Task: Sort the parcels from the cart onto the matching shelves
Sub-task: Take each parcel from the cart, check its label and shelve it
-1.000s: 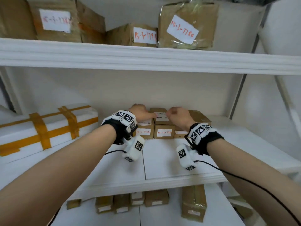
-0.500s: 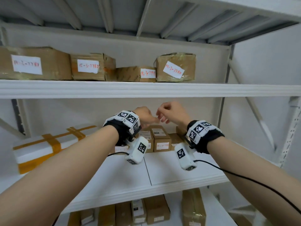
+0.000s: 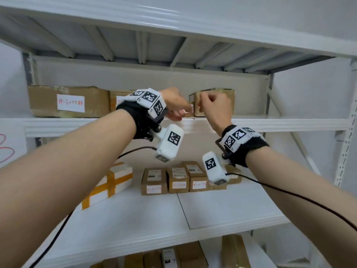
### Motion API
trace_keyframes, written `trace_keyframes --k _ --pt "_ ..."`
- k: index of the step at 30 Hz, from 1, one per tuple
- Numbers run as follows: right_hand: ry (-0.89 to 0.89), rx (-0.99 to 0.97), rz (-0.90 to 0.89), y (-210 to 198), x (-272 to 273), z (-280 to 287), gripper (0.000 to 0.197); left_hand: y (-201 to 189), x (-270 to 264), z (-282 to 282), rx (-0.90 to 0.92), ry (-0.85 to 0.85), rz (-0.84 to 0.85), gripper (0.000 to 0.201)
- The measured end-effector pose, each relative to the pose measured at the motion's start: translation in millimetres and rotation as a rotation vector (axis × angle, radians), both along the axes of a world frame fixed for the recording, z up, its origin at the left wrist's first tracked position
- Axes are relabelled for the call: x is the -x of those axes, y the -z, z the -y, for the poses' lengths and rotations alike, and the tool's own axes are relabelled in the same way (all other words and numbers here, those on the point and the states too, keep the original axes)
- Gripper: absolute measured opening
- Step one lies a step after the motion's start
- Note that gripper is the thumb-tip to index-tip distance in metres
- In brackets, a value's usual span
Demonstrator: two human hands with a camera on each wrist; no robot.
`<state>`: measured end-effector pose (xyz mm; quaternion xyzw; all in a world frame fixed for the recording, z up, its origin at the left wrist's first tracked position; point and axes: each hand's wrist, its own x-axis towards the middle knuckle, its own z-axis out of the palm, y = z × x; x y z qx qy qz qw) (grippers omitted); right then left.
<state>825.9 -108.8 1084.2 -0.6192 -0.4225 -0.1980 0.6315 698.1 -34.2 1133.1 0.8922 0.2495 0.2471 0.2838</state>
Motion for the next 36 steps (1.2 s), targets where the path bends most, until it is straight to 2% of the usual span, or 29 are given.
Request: trace_keyframes --k 5,7,10,15,21,23,27,33,36 --pt "0.072 0.108 -0.01 -20.5 -27.2 -8.9 0.021 -15.5 -10.2 -23.6 -0.165 -0.14 -0.014 0.037" --pt "0.148 0.176 0.006 -25.2 -39.8 -13.2 0.029 -17.6 -16.7 -29.5 -0.22 -0.166 -0.052 0.037" --pt "0.249 0.288 0.031 -31.6 -62.2 -22.1 0.04 -23.3 -28.4 -38.6 -0.255 -0.195 -0.07 0.05" --pt "0.271 0.314 0.041 -39.5 -91.8 -33.1 0.047 -42.2 -50.0 -56.1 -0.297 -0.243 -0.028 0.069" --pt "0.354 0.419 0.048 -50.0 -116.8 -44.6 0.058 -45.2 -76.6 -72.9 -0.367 -0.279 -0.258 0.071" --pt "0.363 0.473 0.056 -54.7 -126.0 -47.7 0.059 -40.6 -83.9 -80.3 -0.34 -0.27 -0.318 0.073" --pt "0.323 0.582 0.097 -57.8 -142.8 -50.2 0.056 -32.2 -92.5 -88.6 -0.282 -0.233 -0.389 0.062" --pt "0.304 0.52 0.101 -56.8 -148.6 -50.2 0.04 -38.6 -85.8 -93.6 -0.244 -0.208 -0.405 0.046" --pt "0.296 0.477 0.093 -53.7 -150.9 -43.3 0.039 -40.7 -79.4 -93.3 -0.235 -0.199 -0.42 0.037"
